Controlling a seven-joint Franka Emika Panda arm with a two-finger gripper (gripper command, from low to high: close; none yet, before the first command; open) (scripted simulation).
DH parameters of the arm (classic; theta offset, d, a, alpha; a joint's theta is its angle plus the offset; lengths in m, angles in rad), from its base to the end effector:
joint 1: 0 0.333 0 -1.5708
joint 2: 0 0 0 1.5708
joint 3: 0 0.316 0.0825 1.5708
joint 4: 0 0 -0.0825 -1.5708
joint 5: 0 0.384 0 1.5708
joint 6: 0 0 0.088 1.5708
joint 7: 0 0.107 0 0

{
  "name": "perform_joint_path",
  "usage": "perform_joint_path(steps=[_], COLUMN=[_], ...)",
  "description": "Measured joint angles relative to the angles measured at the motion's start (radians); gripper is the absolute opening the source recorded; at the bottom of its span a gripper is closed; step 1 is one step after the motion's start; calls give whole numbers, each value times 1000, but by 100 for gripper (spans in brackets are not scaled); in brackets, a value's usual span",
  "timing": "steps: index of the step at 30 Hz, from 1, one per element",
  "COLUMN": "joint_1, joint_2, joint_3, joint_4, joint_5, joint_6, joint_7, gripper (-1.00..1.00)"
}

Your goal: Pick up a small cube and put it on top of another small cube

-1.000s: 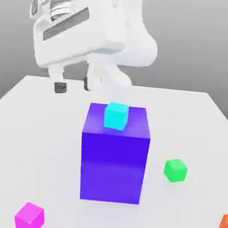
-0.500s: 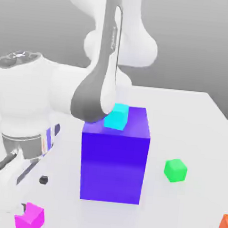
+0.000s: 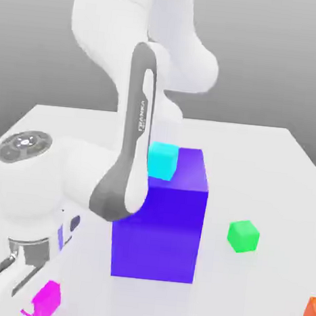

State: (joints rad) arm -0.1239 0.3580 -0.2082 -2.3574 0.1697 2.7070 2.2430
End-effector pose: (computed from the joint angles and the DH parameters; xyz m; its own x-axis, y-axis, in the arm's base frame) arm 0.4785 -0.1760 0.1810 -0.9108 -0.4127 -0.0022 -0.4127 0.9108 -0.0038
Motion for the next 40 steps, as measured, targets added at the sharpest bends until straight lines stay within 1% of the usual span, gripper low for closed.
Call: perform_joint_path(steps=[3,7,11,16,18,21,29,31,33,37,38,40], joint_1=[25,98,177,317,376,452,612,620,610,579,571,561], joint_2=[-63,-138,-222,-338,-387,-452,-614,-591,-533,-392,-359,-359], joint_3=[15,82,149,220,248,295,438,455,466,468,469,469], joint_4=[3,-34,-77,-139,-189,-288,-570,-591,-593,-589,-588,-588], joint_5=[-33,-71,-131,-240,-259,-226,-40,-35,-56,-147,-182,-182], joint_6=[-22,-10,13,48,53,40,-18,16,75,209,239,239], joint_7=[-32,-62,-75,-59,-13,94,383,403,423,486,510,510], gripper=[-100,-100,-100,-100,-100,-100,-100,-100,-100,-100,100,100])
